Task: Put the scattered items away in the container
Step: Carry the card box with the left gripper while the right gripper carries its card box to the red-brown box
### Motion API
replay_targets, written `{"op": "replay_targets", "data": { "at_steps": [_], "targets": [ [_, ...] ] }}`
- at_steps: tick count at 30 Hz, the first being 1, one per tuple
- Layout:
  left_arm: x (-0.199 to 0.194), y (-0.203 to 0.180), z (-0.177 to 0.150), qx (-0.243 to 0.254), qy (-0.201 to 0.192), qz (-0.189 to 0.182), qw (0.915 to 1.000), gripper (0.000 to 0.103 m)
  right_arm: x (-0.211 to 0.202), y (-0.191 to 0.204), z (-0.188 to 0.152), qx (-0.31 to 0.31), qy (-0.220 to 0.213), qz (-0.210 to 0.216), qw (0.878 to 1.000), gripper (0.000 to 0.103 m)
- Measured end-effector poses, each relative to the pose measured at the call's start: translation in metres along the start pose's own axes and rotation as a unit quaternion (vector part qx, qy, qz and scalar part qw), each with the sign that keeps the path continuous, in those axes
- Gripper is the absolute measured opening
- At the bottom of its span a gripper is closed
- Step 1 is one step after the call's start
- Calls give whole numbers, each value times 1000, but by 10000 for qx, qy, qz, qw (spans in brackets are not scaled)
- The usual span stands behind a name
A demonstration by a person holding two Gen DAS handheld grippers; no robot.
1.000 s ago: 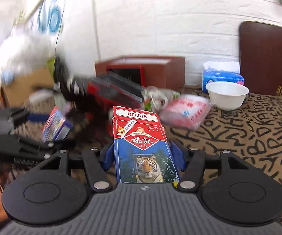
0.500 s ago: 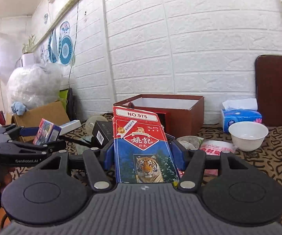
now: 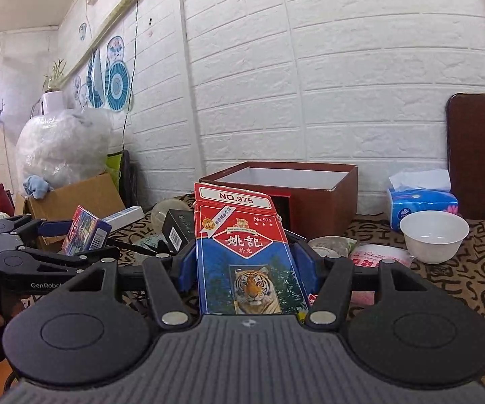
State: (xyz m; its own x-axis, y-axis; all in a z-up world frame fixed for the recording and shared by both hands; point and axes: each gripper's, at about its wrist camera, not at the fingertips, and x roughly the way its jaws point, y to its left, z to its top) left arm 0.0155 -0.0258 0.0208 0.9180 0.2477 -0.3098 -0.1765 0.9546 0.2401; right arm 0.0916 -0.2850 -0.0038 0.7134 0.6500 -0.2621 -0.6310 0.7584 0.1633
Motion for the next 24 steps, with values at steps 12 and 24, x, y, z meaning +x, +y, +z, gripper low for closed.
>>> {"op": "replay_targets", "data": {
  "at_steps": [12,24],
  "targets": [
    [21,4,24,115,-140,-176,9997,88,10,-10,19,-171,38,-144,9997,64],
    [159,7,117,498,-428,-420,9970,88,141,-58,99,-244,101,-328,9991,65]
  ]
}}
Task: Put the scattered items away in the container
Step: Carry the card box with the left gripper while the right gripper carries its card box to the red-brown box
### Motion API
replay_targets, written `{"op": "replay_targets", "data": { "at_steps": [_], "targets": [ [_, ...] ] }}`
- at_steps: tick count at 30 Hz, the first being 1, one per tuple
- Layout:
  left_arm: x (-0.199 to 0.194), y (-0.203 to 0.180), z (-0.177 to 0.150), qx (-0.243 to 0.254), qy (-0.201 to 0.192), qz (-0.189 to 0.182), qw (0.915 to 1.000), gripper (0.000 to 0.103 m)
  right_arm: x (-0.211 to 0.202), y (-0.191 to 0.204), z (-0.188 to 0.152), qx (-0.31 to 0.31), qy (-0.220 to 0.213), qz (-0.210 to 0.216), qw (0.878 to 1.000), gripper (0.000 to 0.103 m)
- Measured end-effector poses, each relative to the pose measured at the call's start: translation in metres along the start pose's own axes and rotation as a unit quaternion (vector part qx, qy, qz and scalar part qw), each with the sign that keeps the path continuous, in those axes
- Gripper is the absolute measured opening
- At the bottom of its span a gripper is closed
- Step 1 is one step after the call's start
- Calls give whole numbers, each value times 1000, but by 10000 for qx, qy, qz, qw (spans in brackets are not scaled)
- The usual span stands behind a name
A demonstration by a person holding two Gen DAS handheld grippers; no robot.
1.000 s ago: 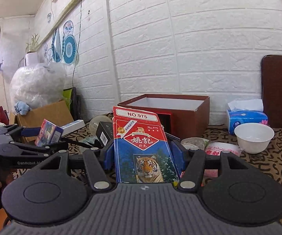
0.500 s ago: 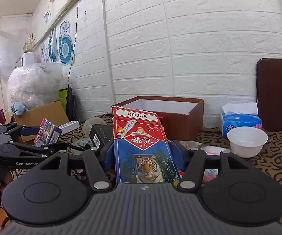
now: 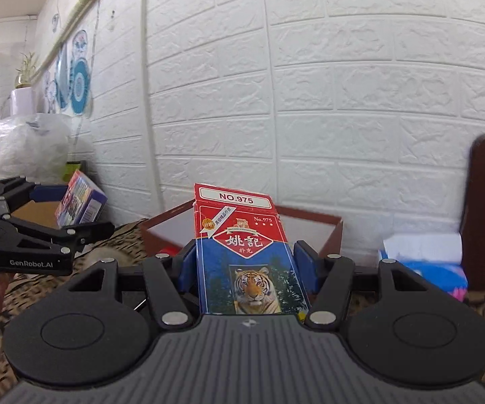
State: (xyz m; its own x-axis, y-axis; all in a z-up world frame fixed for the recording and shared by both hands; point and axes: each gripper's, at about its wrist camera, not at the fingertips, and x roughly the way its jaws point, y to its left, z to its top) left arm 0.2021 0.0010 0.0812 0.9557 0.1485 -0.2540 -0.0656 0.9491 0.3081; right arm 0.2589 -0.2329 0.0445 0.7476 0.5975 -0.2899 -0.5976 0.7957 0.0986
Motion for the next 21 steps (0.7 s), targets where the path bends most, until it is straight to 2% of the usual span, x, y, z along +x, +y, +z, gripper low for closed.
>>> {"op": "replay_targets", "data": {
  "at_steps": [4,9,14,21],
  "targets": [
    [54,-6,13,-20,19,-63,10000,88,47,-16,16,-12,115,-129,9999,65],
    [87,-19,7,16,129,-184,9997,88,62,-33,18,207,140,-180,9995,65],
    [88,-32,-5,70,159,-242,9996,88,64,-32,12,197,223,-191,9994,65],
    [76,-26,1,25,99,-226,9997,88,58,-22,11,181,295,-131,9993,65]
  ]
}}
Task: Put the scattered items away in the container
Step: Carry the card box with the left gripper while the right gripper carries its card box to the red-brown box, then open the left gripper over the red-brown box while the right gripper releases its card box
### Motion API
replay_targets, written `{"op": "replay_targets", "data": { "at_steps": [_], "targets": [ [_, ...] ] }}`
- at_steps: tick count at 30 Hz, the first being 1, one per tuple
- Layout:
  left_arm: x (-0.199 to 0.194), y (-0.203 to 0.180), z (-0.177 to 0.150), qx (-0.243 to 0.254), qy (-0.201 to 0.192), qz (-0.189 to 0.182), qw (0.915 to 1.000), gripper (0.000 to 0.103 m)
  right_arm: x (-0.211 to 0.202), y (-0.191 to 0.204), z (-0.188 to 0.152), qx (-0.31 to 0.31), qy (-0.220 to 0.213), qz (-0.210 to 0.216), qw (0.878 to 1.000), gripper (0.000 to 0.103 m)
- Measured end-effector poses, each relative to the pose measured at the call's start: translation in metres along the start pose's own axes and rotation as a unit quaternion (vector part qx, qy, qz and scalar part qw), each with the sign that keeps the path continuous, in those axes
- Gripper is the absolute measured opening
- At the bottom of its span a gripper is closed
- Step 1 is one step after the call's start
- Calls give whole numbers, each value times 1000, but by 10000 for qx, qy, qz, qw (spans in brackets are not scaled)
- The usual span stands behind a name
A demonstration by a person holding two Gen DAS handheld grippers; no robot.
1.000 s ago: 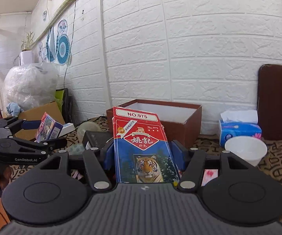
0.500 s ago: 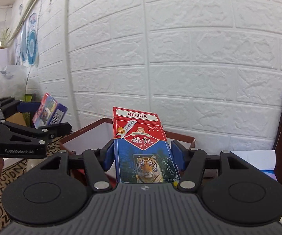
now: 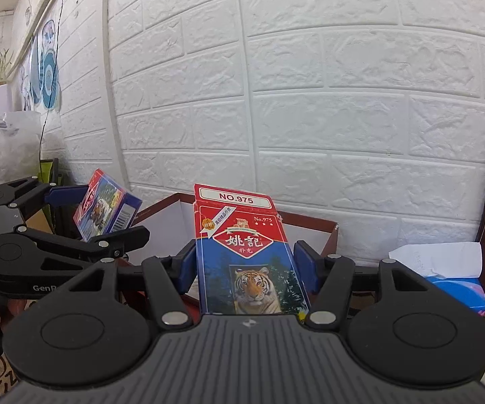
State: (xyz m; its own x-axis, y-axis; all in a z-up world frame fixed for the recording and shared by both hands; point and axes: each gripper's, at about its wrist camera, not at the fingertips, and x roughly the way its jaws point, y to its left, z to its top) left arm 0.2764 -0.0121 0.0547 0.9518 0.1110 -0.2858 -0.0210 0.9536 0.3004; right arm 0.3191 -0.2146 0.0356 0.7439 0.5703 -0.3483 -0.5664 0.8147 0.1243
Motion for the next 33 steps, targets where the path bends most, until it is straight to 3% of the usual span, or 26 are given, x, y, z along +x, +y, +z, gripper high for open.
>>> {"op": "replay_targets", "data": {
  "at_steps": [17,24,33],
  "targets": [
    [0,35,-1,-92,73,305,9995,88,6,19,10,-90,-20,-30,10000,65],
    [37,53,-2,52,266,513,9983,88,44,14,14,-116,72,46,9999,65],
    [96,38,-9,241,751,171,9967,88,104,5,9,-161,420,-81,9990,67]
  ]
}}
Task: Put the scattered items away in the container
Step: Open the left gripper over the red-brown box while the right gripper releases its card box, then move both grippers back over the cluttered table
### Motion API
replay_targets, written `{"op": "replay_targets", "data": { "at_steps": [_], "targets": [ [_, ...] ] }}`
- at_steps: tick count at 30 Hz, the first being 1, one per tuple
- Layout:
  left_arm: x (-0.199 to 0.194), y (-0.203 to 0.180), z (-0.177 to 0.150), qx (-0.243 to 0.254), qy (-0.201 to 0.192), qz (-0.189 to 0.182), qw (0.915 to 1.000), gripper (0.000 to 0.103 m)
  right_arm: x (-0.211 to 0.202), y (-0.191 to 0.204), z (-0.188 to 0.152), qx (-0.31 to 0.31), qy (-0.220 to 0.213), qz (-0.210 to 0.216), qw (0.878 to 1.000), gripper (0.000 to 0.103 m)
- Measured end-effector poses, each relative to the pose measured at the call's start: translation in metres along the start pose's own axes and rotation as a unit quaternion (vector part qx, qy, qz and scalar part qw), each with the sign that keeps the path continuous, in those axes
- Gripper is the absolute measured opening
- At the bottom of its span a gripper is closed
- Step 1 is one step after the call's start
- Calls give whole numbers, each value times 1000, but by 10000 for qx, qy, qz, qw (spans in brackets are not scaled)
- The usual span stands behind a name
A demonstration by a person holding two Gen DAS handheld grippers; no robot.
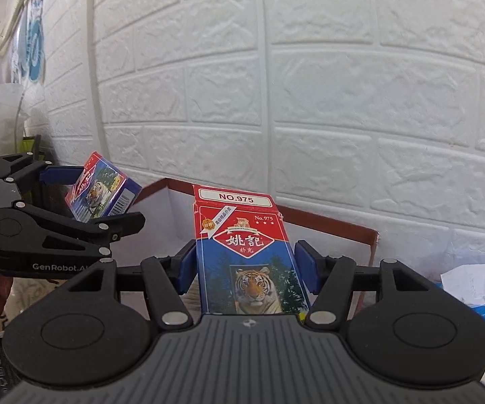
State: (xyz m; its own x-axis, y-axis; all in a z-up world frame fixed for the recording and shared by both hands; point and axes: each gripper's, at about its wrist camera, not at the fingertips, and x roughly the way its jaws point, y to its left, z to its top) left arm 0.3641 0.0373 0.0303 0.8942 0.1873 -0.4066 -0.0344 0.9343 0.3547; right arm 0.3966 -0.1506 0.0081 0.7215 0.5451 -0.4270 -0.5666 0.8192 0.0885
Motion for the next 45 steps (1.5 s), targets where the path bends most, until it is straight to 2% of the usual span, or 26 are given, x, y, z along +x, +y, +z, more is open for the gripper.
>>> {"op": "replay_targets", "data": {
  "at_steps": [3,4,5,6,10,14,18,23,28,33,38,41,45],
  "targets": [
    [17,-13,-1,260,368,-124,9989,90,10,-2,-3,-54,212,-113,9997,72],
    [20,-16,-2,328,465,-115,9983,91,12,-1,-6,-116,264,-156,9995,80],
    [21,-19,-4,407,487,-48,9980,94,12,-1,-7,-152,287,-169,9993,84],
    [20,-21,-5,479,458,56,9978,98,11,-2,-9,-154,285,-206,9993,84],
    [6,-13,3,397,353,276,9982,99,1,-5,-11,-75,272,-247,9993,84],
    [-24,-2,19,497,26,661,9966,102,-31,-2,-2,-16,19,-238,9997,84],
    [-72,9,27,273,-185,634,9974,103,-81,11,6,16,-324,-128,9994,86],
    [-151,21,15,-151,-373,555,9977,103,-164,42,-1,60,-842,67,9964,91],
    [-230,30,-28,-753,-438,390,9954,103,-242,76,-35,-64,-1210,109,9926,93],
    [-276,32,-94,-1426,-94,189,9896,103,-287,98,-89,-84,-1143,-96,9934,94],
    [-300,23,-158,-1937,334,71,9805,103,-313,103,-148,255,-908,-114,9955,94],
    [-305,5,-194,-2039,468,-104,9778,103,-319,107,-186,372,-783,-162,9961,92],
    [-311,-32,-217,-1892,299,-336,9809,103,-311,110,-222,426,-540,-240,9973,91]
  ]
}}
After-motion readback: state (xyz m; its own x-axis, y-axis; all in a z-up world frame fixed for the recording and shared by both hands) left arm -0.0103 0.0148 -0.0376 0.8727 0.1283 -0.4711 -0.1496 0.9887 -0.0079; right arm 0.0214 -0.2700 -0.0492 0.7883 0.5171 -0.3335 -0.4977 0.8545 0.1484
